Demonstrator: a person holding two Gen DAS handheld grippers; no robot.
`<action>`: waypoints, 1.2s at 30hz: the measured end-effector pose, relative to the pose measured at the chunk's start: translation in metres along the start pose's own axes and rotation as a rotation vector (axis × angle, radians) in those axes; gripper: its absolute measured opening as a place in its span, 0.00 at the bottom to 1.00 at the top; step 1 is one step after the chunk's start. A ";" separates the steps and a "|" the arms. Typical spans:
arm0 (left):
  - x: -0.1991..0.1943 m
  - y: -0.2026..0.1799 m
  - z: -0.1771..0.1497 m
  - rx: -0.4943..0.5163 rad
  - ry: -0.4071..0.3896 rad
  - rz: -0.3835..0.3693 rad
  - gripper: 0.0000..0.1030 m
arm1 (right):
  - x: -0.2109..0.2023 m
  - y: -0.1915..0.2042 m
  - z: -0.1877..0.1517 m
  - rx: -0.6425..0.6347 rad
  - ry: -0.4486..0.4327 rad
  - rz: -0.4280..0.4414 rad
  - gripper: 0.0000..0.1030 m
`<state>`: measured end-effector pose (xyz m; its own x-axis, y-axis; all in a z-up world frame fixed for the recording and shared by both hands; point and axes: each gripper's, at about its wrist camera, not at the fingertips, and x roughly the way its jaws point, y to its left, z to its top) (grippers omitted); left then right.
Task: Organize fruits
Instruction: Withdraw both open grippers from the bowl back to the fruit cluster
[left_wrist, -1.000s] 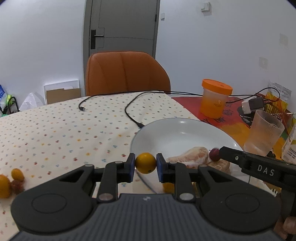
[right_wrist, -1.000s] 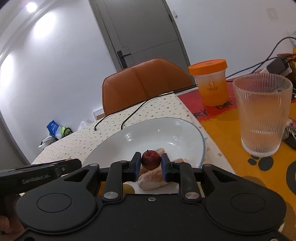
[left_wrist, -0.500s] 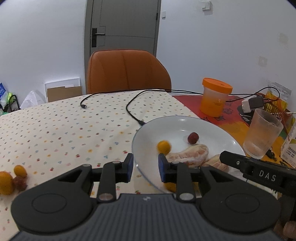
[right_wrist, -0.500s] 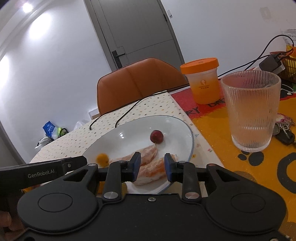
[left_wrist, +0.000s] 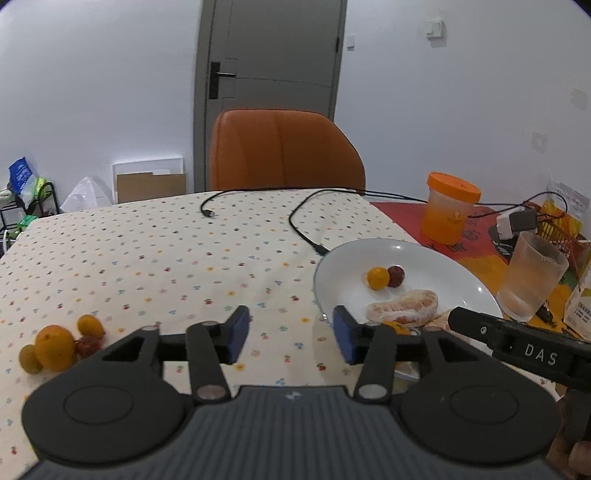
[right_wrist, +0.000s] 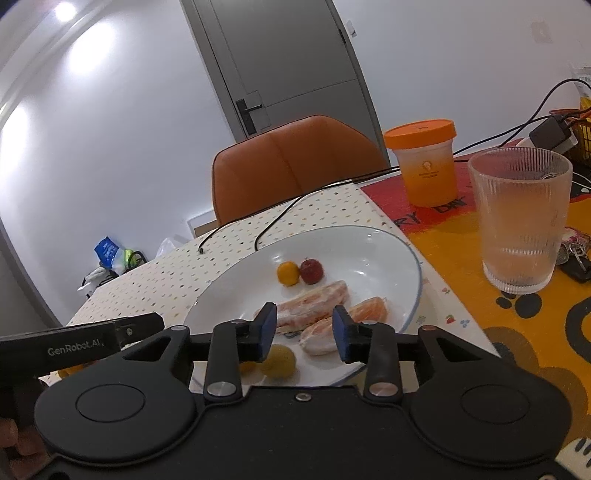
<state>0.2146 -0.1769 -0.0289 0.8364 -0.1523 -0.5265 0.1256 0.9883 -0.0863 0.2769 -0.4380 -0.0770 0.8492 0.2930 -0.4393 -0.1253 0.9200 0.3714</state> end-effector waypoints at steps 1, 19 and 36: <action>-0.003 0.002 0.000 -0.001 -0.006 0.003 0.55 | 0.000 0.003 0.000 -0.002 0.003 -0.001 0.36; -0.044 0.049 -0.007 -0.058 -0.052 0.145 0.85 | -0.017 0.048 -0.007 -0.057 -0.036 0.027 0.84; -0.069 0.104 -0.021 -0.149 -0.059 0.260 0.92 | -0.012 0.084 -0.023 -0.054 -0.006 0.080 1.00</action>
<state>0.1593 -0.0633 -0.0193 0.8602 0.1107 -0.4979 -0.1730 0.9816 -0.0806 0.2444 -0.3582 -0.0589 0.8385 0.3647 -0.4049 -0.2204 0.9065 0.3601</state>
